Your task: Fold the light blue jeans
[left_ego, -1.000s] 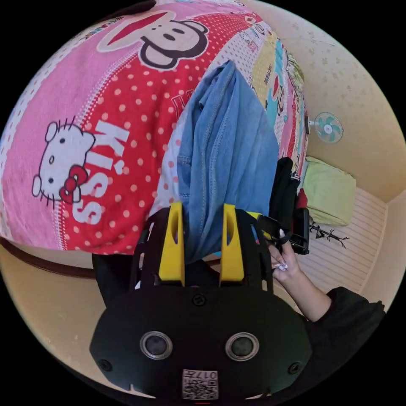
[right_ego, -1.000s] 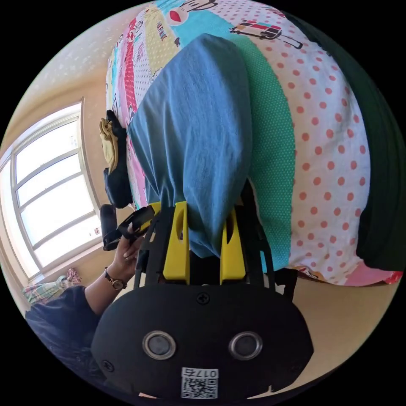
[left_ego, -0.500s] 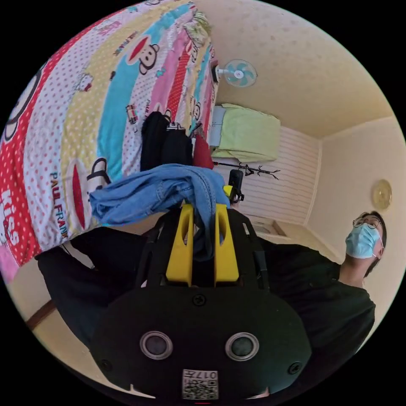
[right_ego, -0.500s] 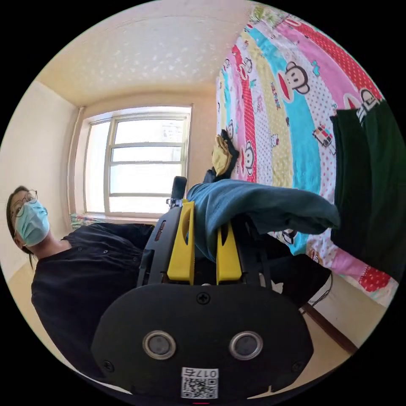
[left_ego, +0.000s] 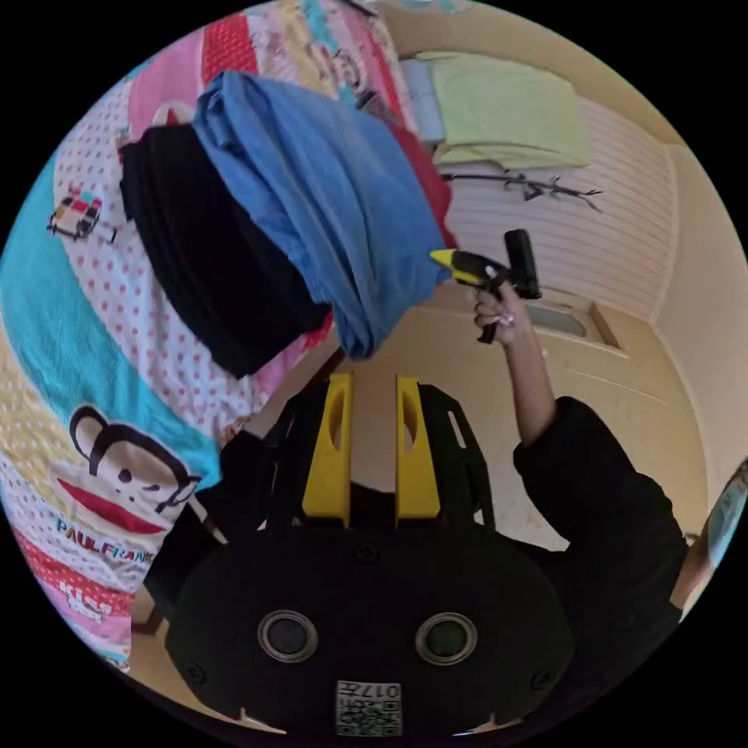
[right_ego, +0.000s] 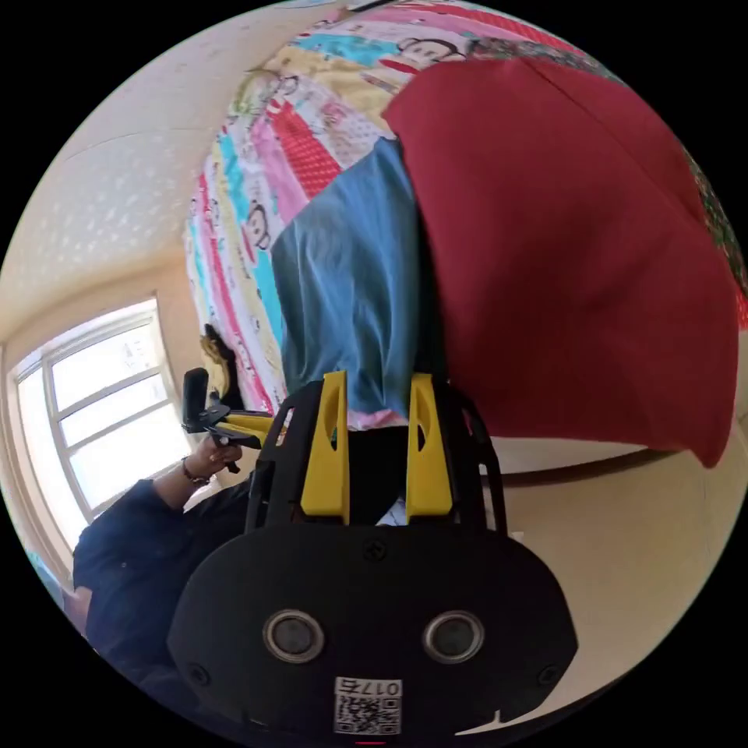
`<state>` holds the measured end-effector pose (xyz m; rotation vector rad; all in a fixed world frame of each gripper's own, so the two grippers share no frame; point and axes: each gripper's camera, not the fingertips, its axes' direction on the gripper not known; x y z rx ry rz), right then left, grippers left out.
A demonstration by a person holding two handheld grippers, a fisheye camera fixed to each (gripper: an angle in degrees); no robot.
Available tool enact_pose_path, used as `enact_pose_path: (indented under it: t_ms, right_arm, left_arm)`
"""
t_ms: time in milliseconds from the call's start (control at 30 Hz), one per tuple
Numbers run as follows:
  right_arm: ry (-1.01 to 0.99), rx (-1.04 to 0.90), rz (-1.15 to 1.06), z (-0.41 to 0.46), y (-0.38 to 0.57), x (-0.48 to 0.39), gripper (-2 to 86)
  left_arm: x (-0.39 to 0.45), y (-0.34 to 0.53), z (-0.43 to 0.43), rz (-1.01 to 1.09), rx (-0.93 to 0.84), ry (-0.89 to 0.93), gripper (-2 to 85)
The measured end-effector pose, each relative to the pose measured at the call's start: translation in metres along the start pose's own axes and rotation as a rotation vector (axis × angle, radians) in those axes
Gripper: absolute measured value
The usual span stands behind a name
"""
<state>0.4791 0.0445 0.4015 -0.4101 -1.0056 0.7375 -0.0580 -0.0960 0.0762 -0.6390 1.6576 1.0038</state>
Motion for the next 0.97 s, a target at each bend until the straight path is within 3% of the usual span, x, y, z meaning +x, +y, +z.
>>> enact_pose_path:
  t_ms: [67,133,333,467,567,700,767,900,967]
  right_arm:
    - [-0.013,-0.092,0.082,0.056,0.02,0.037,5.5]
    - [-0.054,-0.153,0.145,0.098,0.048,0.057,4.3]
    - [-0.075,-0.344,0.324,0.226,0.149,0.061,0.9]
    - [0.067,-0.498,0.13,0.295,0.14,-0.028,0.4]
    - [0.246,-0.508,-0.146,0.318,0.096,-0.133,0.4]
    - [0.518,-0.357,-0.434,0.316,0.047,-0.281,0.4]
    - [0.609,-0.188,-0.591,0.3,0.041,-0.386,0.4]
    - [0.628,0.146,-0.809,0.264,0.091,-0.527,0.3]
    - [0.544,0.366,-0.922,0.242,0.15,-0.588,0.3]
  left_arm:
    - [-0.049,0.026,0.02,-0.155,-0.099,-0.075,7.5]
    - [-0.094,0.075,0.014,-0.301,-0.08,-0.081,6.8]
    - [-0.187,0.315,-0.08,-0.75,0.249,0.013,2.6]
    - [-0.196,0.464,-0.13,-0.987,0.506,0.077,0.4]
    - [-0.187,0.517,-0.139,-1.001,0.657,0.146,-0.5]
    - [-0.176,0.539,-0.131,-0.915,0.761,0.203,-0.3]
    - [-0.173,0.546,-0.127,-0.888,0.78,0.186,0.3]
    - [-0.178,0.582,-0.151,-0.814,0.854,0.149,2.1]
    - [-0.177,0.606,-0.178,-0.795,0.922,0.08,3.1]
